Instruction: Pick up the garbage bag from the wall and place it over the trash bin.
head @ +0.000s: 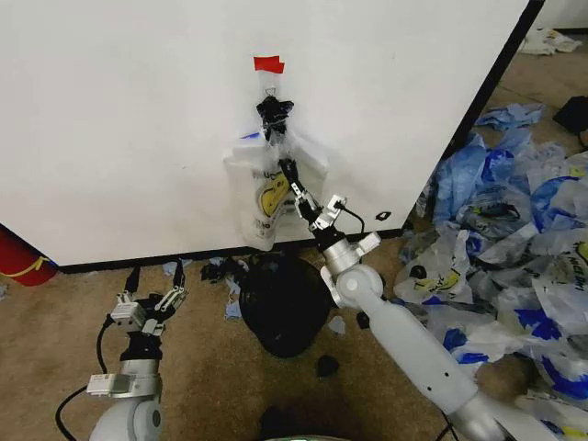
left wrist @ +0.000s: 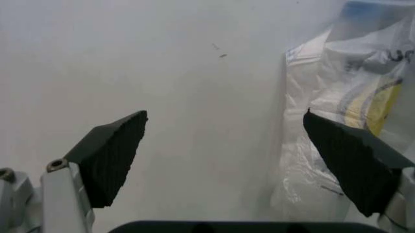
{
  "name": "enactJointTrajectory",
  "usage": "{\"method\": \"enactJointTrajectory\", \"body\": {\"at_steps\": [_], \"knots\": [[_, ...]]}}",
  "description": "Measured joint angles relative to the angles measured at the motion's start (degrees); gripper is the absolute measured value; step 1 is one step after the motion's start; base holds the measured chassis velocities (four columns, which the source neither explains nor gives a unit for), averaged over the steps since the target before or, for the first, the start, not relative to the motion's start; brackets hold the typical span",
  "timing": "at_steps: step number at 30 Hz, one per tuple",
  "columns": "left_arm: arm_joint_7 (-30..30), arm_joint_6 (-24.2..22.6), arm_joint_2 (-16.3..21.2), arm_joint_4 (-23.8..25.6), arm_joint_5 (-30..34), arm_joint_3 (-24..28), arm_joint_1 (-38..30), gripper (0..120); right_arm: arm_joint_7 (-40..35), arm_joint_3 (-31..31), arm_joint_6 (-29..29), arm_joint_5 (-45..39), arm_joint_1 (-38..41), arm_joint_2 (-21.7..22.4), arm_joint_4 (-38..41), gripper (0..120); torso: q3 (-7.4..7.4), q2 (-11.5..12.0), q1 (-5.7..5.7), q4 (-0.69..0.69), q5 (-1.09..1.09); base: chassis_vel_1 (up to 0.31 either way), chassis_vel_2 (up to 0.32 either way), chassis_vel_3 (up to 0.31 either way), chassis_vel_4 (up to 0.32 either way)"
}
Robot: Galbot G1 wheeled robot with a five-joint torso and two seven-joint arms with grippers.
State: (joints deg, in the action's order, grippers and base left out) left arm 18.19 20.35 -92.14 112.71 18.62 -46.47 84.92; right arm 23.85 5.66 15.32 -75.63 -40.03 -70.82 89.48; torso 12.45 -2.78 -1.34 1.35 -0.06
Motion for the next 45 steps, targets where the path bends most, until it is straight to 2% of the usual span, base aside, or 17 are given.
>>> {"method": "enactJointTrajectory", "body": {"at_steps": [16,29,45], "knots": [[0.0,-0.1,0.0,0.4,0.8,0.1,0.3,94,-0.7,-0.6,1.3,2.9,-11.3,3.6,8.4,0,0.00,0.0,0.00,0.00,0.00,0.000,0.000,0.000,0.000],[0.0,0.1,2.0,0.8,2.3,0.2,0.6,94,-1.0,-3.9,2.9,5.9,-21.0,7.7,16.6,0,0.00,0.0,0.00,0.01,0.00,0.000,0.000,0.000,0.000],[-0.2,0.3,2.8,1.2,2.4,0.4,1.0,94,-0.8,-6.8,6.1,8.2,-28.0,8.9,20.7,0,0.00,0.0,0.00,0.00,0.00,0.000,0.000,0.000,0.000]]}}
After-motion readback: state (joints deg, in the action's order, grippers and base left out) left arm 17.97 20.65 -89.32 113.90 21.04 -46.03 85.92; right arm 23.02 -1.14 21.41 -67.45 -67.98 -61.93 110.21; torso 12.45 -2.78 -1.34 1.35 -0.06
